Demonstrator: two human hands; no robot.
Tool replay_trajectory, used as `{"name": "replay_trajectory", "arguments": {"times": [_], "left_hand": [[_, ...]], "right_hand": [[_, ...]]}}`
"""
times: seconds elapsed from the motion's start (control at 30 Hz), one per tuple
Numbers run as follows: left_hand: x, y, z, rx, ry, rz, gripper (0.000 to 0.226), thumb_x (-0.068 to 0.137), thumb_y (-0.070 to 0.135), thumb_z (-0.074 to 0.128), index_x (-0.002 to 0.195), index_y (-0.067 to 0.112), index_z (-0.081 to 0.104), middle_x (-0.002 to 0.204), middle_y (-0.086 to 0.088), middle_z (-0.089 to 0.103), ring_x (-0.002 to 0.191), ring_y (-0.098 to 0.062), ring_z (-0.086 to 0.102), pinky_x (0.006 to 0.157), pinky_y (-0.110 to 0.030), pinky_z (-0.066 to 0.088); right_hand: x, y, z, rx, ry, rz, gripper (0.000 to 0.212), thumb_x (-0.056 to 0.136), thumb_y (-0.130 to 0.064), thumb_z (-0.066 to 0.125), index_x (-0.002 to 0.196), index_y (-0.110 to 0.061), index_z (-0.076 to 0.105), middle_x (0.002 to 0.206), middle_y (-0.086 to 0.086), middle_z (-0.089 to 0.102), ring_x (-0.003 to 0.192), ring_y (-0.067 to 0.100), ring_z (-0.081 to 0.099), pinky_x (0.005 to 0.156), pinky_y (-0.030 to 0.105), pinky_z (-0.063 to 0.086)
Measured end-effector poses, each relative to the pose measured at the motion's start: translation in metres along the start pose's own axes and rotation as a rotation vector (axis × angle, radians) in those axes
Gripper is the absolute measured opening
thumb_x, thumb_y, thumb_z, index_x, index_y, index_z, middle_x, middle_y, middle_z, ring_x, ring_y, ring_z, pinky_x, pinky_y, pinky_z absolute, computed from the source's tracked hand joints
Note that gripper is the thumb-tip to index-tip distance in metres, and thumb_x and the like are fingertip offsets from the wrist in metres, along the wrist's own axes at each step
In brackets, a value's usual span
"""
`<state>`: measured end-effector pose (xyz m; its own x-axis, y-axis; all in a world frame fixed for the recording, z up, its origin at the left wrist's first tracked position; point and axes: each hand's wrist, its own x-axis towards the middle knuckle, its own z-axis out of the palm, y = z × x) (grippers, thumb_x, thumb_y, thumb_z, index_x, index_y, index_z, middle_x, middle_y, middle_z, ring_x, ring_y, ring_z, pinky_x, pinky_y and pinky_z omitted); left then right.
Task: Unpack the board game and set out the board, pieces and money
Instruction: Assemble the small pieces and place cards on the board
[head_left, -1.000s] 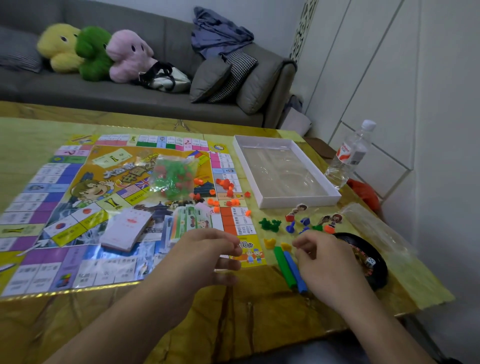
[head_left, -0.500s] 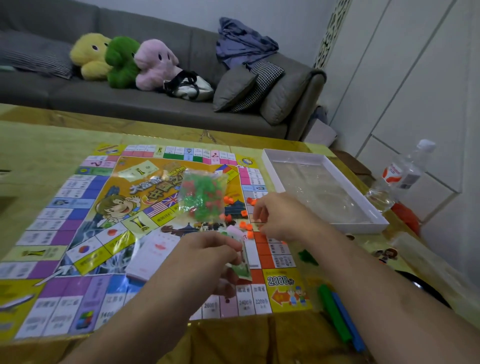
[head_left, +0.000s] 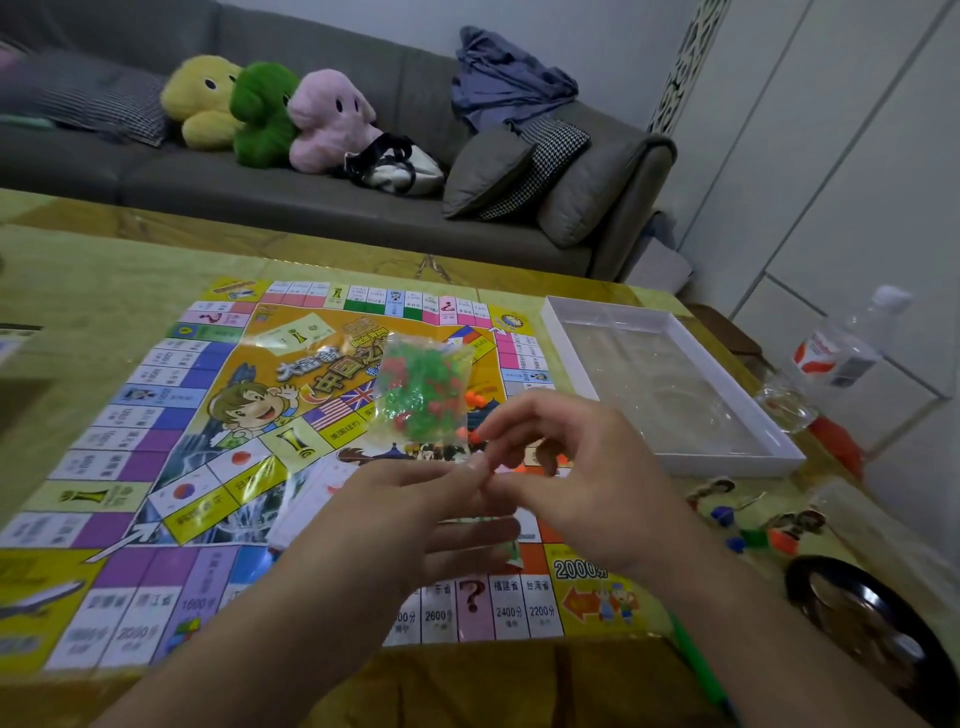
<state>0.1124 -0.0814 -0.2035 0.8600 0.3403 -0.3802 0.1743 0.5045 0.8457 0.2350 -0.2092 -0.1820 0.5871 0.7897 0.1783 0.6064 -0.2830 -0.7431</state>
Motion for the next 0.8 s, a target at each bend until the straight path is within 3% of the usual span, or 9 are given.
{"name": "replay_trajectory", "arguments": {"times": [0.07, 0.17, 0.23, 0.33, 0.5, 0.6, 0.7, 0.8], "left_hand": [[-0.003, 0.001, -0.002, -0.011, -0.027, 0.020, 0.024, 0.092, 0.017, 0.070, 0.101, -0.004, 0.077, 0.099, -0.023, 0.078, 0.092, -0.035, 0.078, 0.076, -0.038, 0.066], [-0.004, 0.003, -0.006, 0.051, 0.062, 0.056, 0.019, 0.092, 0.011, 0.072, 0.099, -0.006, 0.077, 0.092, -0.024, 0.078, 0.087, -0.035, 0.079, 0.074, -0.038, 0.066], [-0.005, 0.005, -0.010, 0.069, 0.140, 0.083, 0.016, 0.093, 0.008, 0.072, 0.098, -0.006, 0.076, 0.089, -0.024, 0.078, 0.084, -0.035, 0.079, 0.073, -0.040, 0.067], [-0.004, 0.007, -0.015, 0.038, 0.199, 0.110, 0.012, 0.092, 0.001, 0.071, 0.099, -0.007, 0.073, 0.090, -0.023, 0.078, 0.084, -0.033, 0.079, 0.070, -0.037, 0.067], [0.000, 0.009, -0.025, -0.035, 0.197, 0.135, 0.012, 0.088, -0.006, 0.071, 0.100, -0.006, 0.074, 0.095, -0.025, 0.078, 0.088, -0.034, 0.079, 0.071, -0.031, 0.066], [0.002, 0.009, -0.029, -0.043, 0.186, 0.141, 0.010, 0.083, -0.001, 0.075, 0.092, -0.001, 0.079, 0.095, -0.027, 0.077, 0.090, -0.037, 0.078, 0.072, -0.031, 0.065], [0.001, 0.009, -0.029, -0.022, 0.165, 0.142, 0.009, 0.082, 0.001, 0.077, 0.087, 0.006, 0.083, 0.095, -0.026, 0.077, 0.090, -0.035, 0.078, 0.074, -0.031, 0.064], [-0.001, 0.010, -0.026, -0.071, 0.118, 0.132, 0.015, 0.076, -0.002, 0.078, 0.089, 0.002, 0.082, 0.097, -0.026, 0.077, 0.092, -0.034, 0.078, 0.076, -0.030, 0.064]], "right_hand": [[-0.005, -0.004, 0.005, 0.019, -0.022, -0.016, 0.033, 0.082, -0.012, 0.087, 0.104, -0.033, 0.073, 0.094, -0.013, 0.075, 0.091, 0.010, 0.068, 0.072, 0.030, 0.054], [0.002, 0.001, 0.000, 0.004, -0.072, -0.011, 0.040, 0.084, -0.013, 0.085, 0.114, -0.036, 0.071, 0.106, -0.015, 0.073, 0.100, 0.009, 0.067, 0.076, 0.030, 0.057], [0.017, 0.012, -0.001, -0.028, -0.035, 0.067, 0.036, 0.089, -0.010, 0.081, 0.112, -0.036, 0.071, 0.104, -0.014, 0.072, 0.095, 0.006, 0.068, 0.076, 0.026, 0.057], [0.047, 0.036, 0.010, -0.266, 0.028, 0.181, 0.026, 0.093, -0.009, 0.074, 0.109, -0.030, 0.071, 0.097, -0.013, 0.069, 0.085, 0.004, 0.064, 0.072, 0.020, 0.050], [0.081, 0.059, 0.038, -0.482, -0.008, 0.193, 0.014, 0.088, -0.023, 0.079, 0.101, -0.026, 0.074, 0.094, -0.006, 0.070, 0.088, 0.016, 0.066, 0.079, 0.039, 0.060], [0.085, 0.062, 0.043, -0.503, 0.004, 0.209, 0.009, 0.087, -0.018, 0.080, 0.091, -0.025, 0.076, 0.089, -0.007, 0.071, 0.084, 0.015, 0.067, 0.077, 0.041, 0.063], [0.071, 0.055, 0.033, -0.453, 0.081, 0.176, 0.015, 0.089, -0.011, 0.075, 0.088, -0.026, 0.075, 0.085, -0.009, 0.070, 0.082, 0.010, 0.065, 0.070, 0.027, 0.058], [0.039, 0.031, 0.017, -0.172, 0.184, 0.118, 0.017, 0.090, -0.011, 0.077, 0.086, -0.026, 0.074, 0.080, -0.008, 0.072, 0.078, 0.005, 0.069, 0.066, 0.017, 0.055]]}}
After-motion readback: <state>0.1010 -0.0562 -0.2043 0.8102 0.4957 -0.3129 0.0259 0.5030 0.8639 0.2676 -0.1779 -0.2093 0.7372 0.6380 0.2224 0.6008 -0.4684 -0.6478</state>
